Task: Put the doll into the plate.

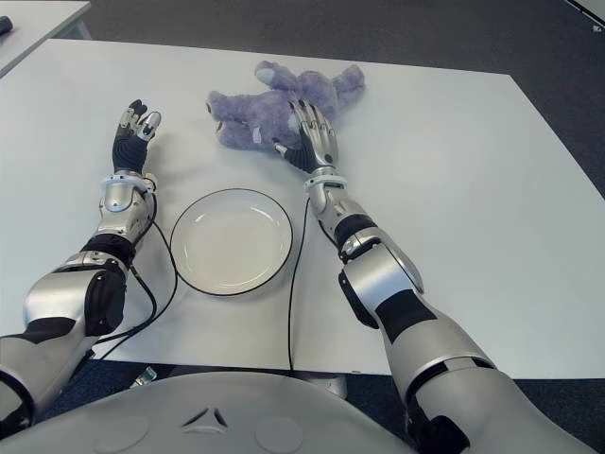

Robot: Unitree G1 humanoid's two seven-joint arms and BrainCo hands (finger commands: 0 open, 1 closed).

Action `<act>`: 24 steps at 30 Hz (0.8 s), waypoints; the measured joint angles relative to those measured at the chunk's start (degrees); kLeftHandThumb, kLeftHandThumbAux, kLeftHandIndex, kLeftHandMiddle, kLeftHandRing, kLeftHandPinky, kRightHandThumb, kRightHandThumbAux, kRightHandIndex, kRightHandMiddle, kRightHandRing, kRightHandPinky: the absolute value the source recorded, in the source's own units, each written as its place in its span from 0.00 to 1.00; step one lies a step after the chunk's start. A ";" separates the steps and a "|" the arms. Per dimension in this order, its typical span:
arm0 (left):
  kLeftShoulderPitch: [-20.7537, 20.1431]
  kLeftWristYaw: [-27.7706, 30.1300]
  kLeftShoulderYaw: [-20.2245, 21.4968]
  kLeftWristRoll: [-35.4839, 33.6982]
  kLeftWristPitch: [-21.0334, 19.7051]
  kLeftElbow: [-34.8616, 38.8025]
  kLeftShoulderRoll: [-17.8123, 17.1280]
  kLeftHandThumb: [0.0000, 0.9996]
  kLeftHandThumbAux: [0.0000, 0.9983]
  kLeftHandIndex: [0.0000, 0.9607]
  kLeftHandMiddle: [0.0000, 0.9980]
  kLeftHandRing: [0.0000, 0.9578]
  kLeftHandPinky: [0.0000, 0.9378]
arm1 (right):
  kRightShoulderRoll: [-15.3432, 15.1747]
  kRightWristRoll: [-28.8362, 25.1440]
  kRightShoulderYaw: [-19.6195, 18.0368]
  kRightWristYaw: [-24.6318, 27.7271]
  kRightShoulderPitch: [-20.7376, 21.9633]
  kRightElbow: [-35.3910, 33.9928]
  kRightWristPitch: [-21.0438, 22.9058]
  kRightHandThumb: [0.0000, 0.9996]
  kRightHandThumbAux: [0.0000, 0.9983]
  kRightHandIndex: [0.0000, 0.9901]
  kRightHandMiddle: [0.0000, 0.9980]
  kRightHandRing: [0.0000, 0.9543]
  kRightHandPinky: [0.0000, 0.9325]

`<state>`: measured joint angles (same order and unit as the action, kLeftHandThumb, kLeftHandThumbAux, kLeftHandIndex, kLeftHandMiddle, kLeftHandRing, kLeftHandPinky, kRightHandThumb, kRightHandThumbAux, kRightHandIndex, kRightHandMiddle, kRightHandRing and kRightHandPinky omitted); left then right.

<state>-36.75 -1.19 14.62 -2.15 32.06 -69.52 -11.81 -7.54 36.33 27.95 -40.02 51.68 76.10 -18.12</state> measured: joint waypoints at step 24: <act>0.00 0.00 0.02 0.00 -0.02 0.00 0.00 0.00 0.45 0.03 0.03 0.00 0.00 | -0.76 0.49 1.45 0.85 0.49 0.05 0.35 0.39 0.48 0.06 0.05 0.03 0.06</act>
<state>-36.75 -1.19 14.64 -2.15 32.04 -69.52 -11.80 -8.30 36.82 29.40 -39.16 52.17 76.15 -17.77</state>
